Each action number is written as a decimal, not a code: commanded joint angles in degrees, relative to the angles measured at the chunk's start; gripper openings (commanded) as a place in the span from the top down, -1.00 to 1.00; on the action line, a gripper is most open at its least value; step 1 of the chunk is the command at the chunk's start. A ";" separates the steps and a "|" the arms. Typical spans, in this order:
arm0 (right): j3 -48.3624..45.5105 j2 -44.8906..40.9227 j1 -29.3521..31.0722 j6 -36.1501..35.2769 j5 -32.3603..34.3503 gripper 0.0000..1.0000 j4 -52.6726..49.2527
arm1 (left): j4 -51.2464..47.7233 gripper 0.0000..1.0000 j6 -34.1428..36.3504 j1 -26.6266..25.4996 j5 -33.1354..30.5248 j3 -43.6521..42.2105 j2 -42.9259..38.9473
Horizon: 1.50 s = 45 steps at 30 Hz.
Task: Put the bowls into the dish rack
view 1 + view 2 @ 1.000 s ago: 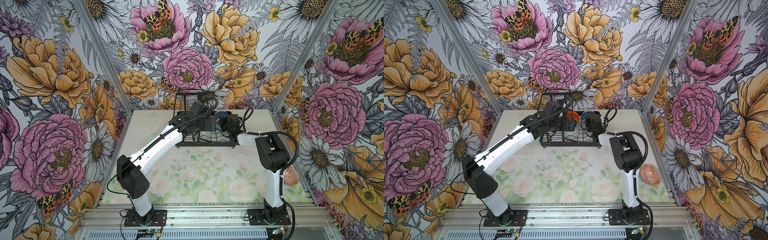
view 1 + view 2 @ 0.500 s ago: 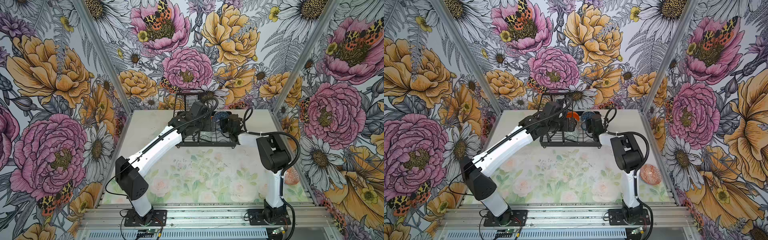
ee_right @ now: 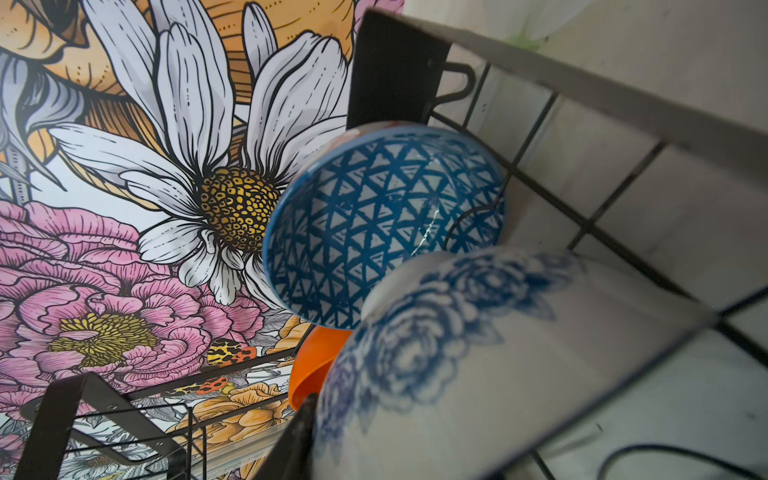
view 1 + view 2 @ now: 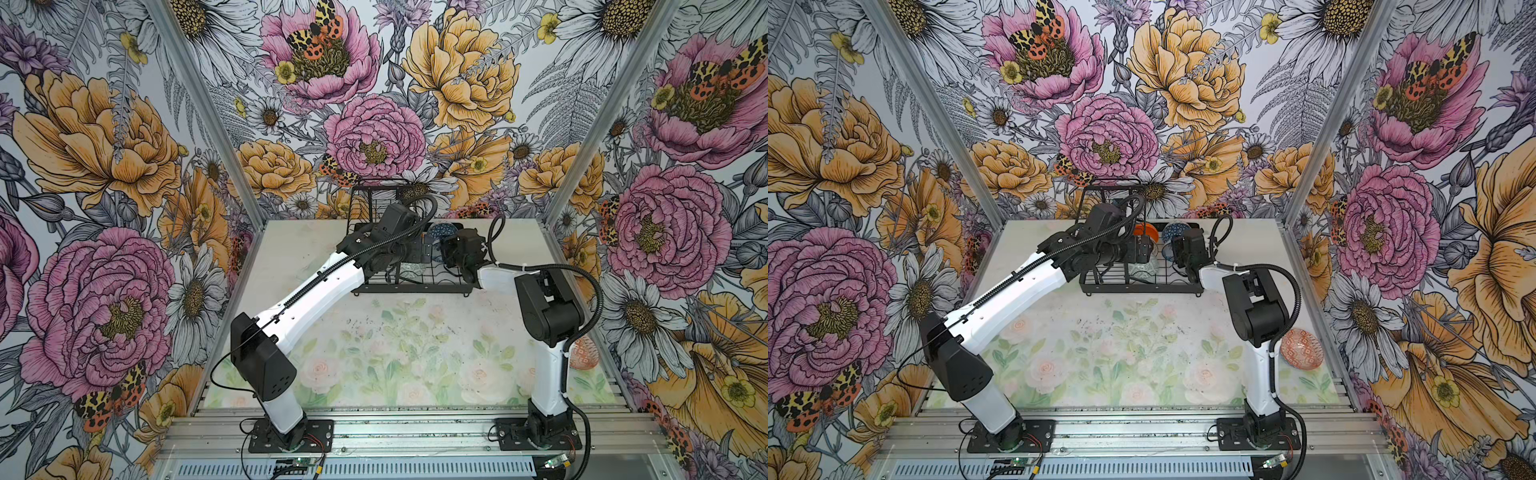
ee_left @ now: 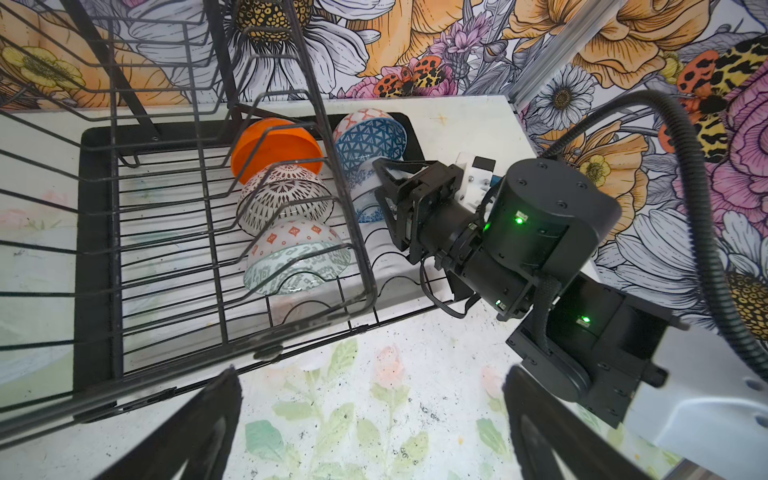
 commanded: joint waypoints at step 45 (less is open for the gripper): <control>-15.59 -38.79 -7.00 -31.66 2.68 -0.99 -28.16 | 5.05 -0.97 4.10 -5.02 -4.02 -2.30 -0.87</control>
